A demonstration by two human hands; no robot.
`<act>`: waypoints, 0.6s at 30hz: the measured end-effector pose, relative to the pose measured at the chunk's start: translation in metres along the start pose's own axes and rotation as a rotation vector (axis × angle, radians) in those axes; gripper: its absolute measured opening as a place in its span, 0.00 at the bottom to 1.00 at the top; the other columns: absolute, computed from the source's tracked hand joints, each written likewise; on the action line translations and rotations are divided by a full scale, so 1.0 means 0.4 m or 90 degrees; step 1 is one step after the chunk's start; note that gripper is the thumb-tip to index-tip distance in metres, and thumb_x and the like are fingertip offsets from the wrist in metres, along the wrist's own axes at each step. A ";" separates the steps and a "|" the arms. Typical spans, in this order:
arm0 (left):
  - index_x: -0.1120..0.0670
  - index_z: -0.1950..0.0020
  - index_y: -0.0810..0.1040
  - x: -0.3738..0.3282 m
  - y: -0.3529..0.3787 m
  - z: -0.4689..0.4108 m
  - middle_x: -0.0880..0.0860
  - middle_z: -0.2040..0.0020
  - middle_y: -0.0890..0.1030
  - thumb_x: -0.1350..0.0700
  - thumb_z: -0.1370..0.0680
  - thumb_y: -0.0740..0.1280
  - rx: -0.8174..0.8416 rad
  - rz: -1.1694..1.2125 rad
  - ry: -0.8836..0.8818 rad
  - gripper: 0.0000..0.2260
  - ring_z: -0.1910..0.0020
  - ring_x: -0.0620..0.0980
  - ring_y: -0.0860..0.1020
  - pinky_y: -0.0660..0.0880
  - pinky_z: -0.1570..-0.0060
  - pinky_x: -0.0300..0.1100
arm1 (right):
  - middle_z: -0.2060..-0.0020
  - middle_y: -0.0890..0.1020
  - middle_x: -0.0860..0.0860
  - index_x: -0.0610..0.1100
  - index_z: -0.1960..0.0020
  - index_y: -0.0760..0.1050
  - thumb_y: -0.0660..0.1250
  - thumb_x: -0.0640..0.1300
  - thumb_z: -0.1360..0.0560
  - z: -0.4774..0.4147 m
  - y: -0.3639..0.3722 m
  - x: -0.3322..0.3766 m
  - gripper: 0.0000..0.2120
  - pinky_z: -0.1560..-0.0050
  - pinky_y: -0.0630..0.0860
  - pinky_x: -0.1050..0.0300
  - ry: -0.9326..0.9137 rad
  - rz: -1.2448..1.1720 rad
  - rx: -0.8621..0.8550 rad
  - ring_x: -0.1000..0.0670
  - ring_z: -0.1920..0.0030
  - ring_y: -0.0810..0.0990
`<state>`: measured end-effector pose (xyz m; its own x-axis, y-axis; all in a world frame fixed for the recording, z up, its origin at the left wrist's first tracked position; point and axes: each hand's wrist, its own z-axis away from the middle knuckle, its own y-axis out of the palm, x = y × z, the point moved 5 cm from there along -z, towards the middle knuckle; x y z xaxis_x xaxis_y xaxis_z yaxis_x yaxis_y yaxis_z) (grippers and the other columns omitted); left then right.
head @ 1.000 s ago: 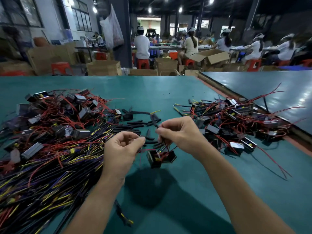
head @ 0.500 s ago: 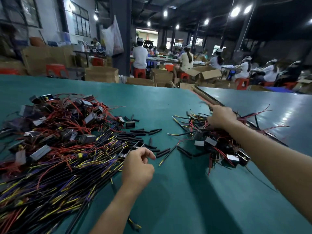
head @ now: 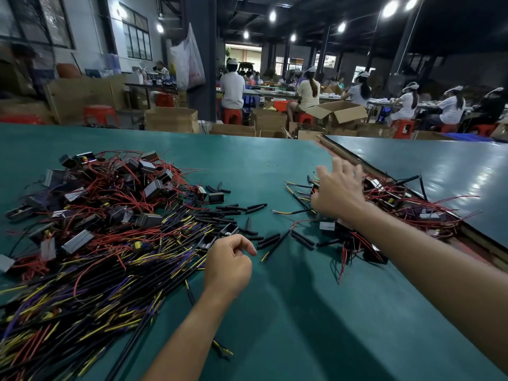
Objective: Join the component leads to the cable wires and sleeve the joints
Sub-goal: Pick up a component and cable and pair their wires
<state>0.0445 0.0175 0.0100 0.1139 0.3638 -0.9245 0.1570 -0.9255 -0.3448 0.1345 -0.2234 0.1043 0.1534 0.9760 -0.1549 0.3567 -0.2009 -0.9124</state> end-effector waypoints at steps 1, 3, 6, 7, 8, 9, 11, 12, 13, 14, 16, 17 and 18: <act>0.53 0.68 0.77 -0.002 0.000 0.001 0.56 0.72 0.68 0.73 0.31 0.54 0.001 -0.001 0.002 0.19 0.77 0.48 0.59 0.54 0.77 0.36 | 0.30 0.64 0.39 0.42 0.37 0.70 0.65 0.48 0.31 0.020 0.009 0.030 0.24 0.27 0.52 0.33 -0.041 -0.008 -0.003 0.38 0.30 0.62; 0.53 0.69 0.76 -0.005 0.001 0.005 0.55 0.73 0.69 0.74 0.32 0.54 0.000 -0.006 0.005 0.19 0.77 0.48 0.59 0.54 0.75 0.37 | 0.35 0.70 0.40 0.43 0.38 0.72 0.64 0.47 0.31 0.064 0.035 0.090 0.22 0.28 0.58 0.39 -0.124 -0.043 -0.011 0.40 0.34 0.67; 0.53 0.69 0.76 -0.004 0.004 0.009 0.55 0.73 0.70 0.74 0.34 0.54 -0.006 -0.020 0.007 0.19 0.78 0.48 0.60 0.54 0.75 0.37 | 0.45 0.76 0.43 0.43 0.43 0.74 0.62 0.47 0.29 0.113 0.084 0.166 0.16 0.41 0.68 0.47 -0.170 -0.131 -0.016 0.41 0.43 0.72; 0.53 0.69 0.76 -0.001 0.004 0.009 0.54 0.74 0.70 0.74 0.34 0.54 -0.011 -0.022 0.007 0.18 0.78 0.49 0.60 0.55 0.75 0.38 | 0.48 0.77 0.43 0.43 0.46 0.74 0.62 0.47 0.28 0.121 0.100 0.185 0.13 0.46 0.70 0.48 -0.162 -0.168 -0.012 0.40 0.46 0.74; 0.53 0.70 0.76 0.002 0.001 0.007 0.54 0.74 0.70 0.74 0.34 0.55 -0.017 -0.021 0.004 0.18 0.77 0.49 0.61 0.55 0.74 0.38 | 0.51 0.79 0.43 0.42 0.50 0.74 0.61 0.47 0.26 0.126 0.115 0.201 0.10 0.51 0.71 0.49 -0.143 -0.200 -0.010 0.40 0.49 0.76; 0.54 0.70 0.76 0.006 -0.002 0.006 0.53 0.74 0.71 0.74 0.35 0.55 -0.022 -0.020 -0.003 0.18 0.78 0.49 0.61 0.55 0.74 0.38 | 0.55 0.80 0.43 0.42 0.55 0.73 0.59 0.48 0.25 0.128 0.129 0.210 0.09 0.57 0.70 0.49 -0.119 -0.221 -0.011 0.39 0.52 0.78; 0.54 0.70 0.76 0.015 -0.010 0.003 0.54 0.72 0.75 0.73 0.35 0.55 -0.029 -0.012 -0.021 0.17 0.78 0.49 0.62 0.56 0.75 0.38 | 0.60 0.81 0.42 0.43 0.62 0.70 0.57 0.50 0.24 0.131 0.160 0.209 0.13 0.62 0.65 0.51 -0.070 -0.228 -0.031 0.38 0.57 0.79; 0.54 0.70 0.76 0.019 -0.013 0.001 0.53 0.69 0.78 0.73 0.35 0.55 -0.032 -0.004 -0.028 0.17 0.78 0.48 0.63 0.57 0.75 0.38 | 0.61 0.82 0.42 0.43 0.63 0.71 0.56 0.51 0.23 0.135 0.171 0.201 0.15 0.62 0.64 0.51 -0.046 -0.226 -0.047 0.38 0.59 0.80; 0.54 0.70 0.76 0.021 -0.014 0.000 0.53 0.66 0.81 0.73 0.35 0.55 -0.035 0.005 -0.032 0.17 0.78 0.48 0.63 0.57 0.74 0.38 | 0.63 0.82 0.42 0.43 0.64 0.73 0.56 0.51 0.23 0.140 0.180 0.192 0.17 0.62 0.63 0.51 -0.022 -0.223 -0.062 0.38 0.60 0.80; 0.54 0.70 0.76 0.021 -0.016 0.000 0.53 0.64 0.82 0.72 0.36 0.55 -0.037 0.009 -0.034 0.17 0.77 0.47 0.63 0.58 0.75 0.37 | 0.65 0.81 0.42 0.43 0.66 0.74 0.55 0.52 0.23 0.146 0.184 0.186 0.19 0.63 0.63 0.52 -0.001 -0.222 -0.074 0.39 0.63 0.79; 0.54 0.70 0.76 0.018 -0.017 0.003 0.54 0.67 0.80 0.72 0.36 0.56 -0.040 0.023 -0.041 0.16 0.78 0.47 0.63 0.57 0.77 0.36 | 0.70 0.79 0.43 0.42 0.68 0.74 0.54 0.52 0.23 0.152 0.185 0.181 0.22 0.66 0.62 0.53 0.020 -0.215 -0.084 0.41 0.68 0.75; 0.54 0.71 0.75 0.015 -0.017 0.005 0.57 0.68 0.79 0.72 0.36 0.56 -0.042 0.036 -0.044 0.16 0.78 0.46 0.62 0.57 0.79 0.35 | 0.70 0.79 0.43 0.42 0.68 0.75 0.54 0.52 0.23 0.152 0.185 0.183 0.22 0.66 0.62 0.53 0.024 -0.206 -0.083 0.42 0.70 0.71; 0.54 0.70 0.75 0.013 -0.017 0.008 0.60 0.68 0.79 0.72 0.36 0.56 -0.042 0.044 -0.048 0.15 0.79 0.45 0.61 0.57 0.79 0.34 | 0.70 0.80 0.43 0.41 0.67 0.77 0.55 0.52 0.22 0.152 0.185 0.186 0.22 0.66 0.62 0.53 0.026 -0.197 -0.077 0.43 0.70 0.68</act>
<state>0.0408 0.0254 0.0070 0.0527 0.2882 -0.9561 0.2166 -0.9380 -0.2708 0.1163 -0.1605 0.0021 0.0563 0.9885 0.1404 0.4992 0.0939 -0.8614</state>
